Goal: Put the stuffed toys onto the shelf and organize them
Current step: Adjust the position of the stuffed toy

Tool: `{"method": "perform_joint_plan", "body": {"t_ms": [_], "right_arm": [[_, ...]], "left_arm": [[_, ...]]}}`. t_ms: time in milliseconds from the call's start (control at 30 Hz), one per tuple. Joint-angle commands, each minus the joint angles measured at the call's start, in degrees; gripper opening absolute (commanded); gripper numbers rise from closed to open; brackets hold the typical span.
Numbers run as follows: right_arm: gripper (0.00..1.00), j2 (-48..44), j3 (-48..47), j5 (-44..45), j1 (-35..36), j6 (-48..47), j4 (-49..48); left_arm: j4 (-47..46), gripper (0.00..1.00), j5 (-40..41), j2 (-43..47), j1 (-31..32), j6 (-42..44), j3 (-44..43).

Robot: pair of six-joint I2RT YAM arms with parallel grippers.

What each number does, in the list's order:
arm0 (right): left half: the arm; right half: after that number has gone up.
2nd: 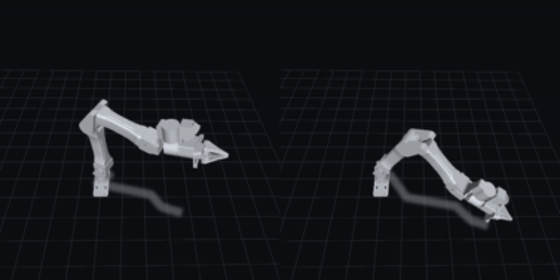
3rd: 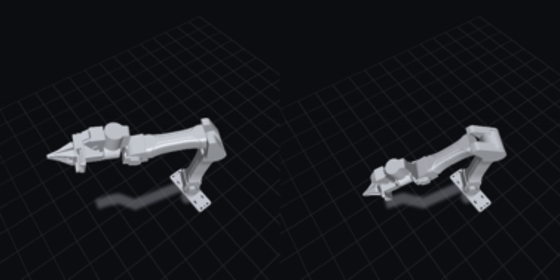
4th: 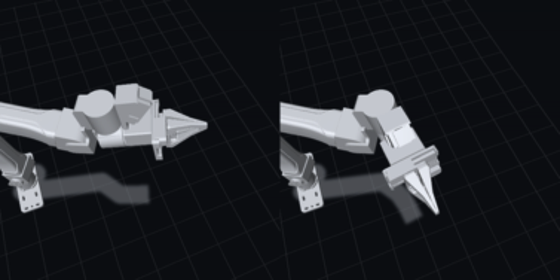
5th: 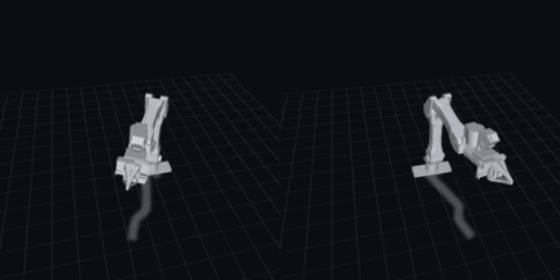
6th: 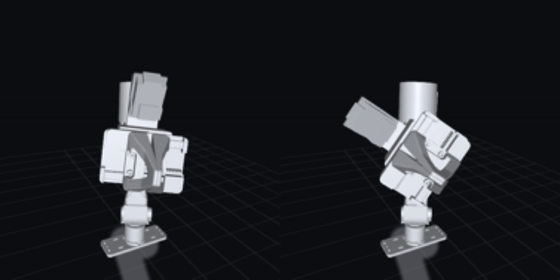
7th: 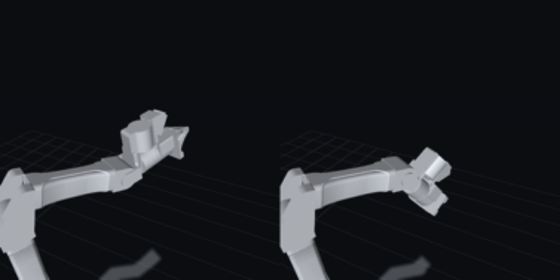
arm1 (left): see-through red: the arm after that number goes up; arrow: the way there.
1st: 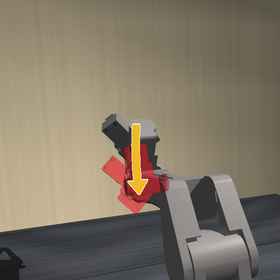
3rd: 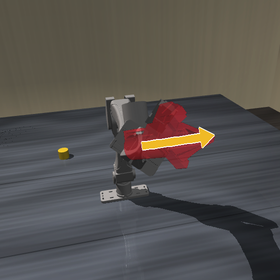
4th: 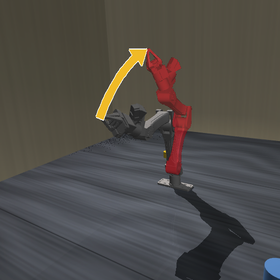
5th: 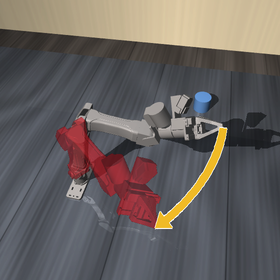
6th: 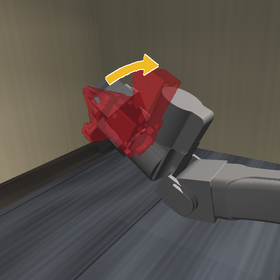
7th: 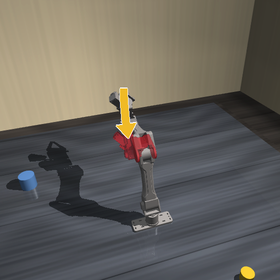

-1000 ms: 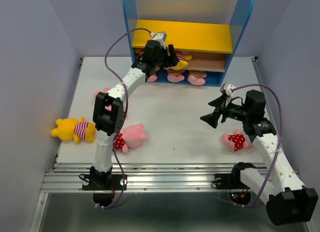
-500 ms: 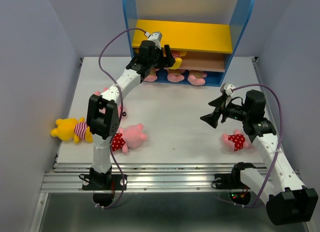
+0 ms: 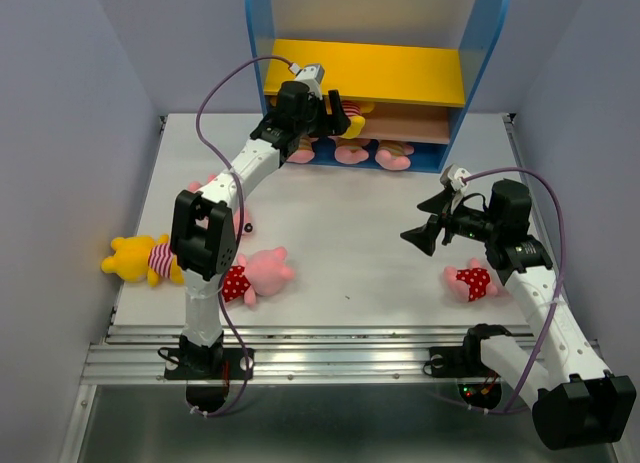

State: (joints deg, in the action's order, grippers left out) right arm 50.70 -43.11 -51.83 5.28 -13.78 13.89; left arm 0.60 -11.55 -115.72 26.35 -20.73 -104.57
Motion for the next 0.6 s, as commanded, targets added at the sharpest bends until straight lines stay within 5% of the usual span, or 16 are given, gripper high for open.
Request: {"method": "perform_joint_plan", "body": {"t_ms": [0,567], "right_arm": [[0.96,-0.07,0.22,0.33,-0.18,-0.81,-0.97],[0.97,-0.25,0.22,0.59,-0.18,-0.9,-0.97]], "left_arm": [[-1.66,0.82,-0.05,4.63,-0.07,1.57,0.51],[0.81,0.58,1.27,-0.91,-0.25,1.57,-5.82]]}}
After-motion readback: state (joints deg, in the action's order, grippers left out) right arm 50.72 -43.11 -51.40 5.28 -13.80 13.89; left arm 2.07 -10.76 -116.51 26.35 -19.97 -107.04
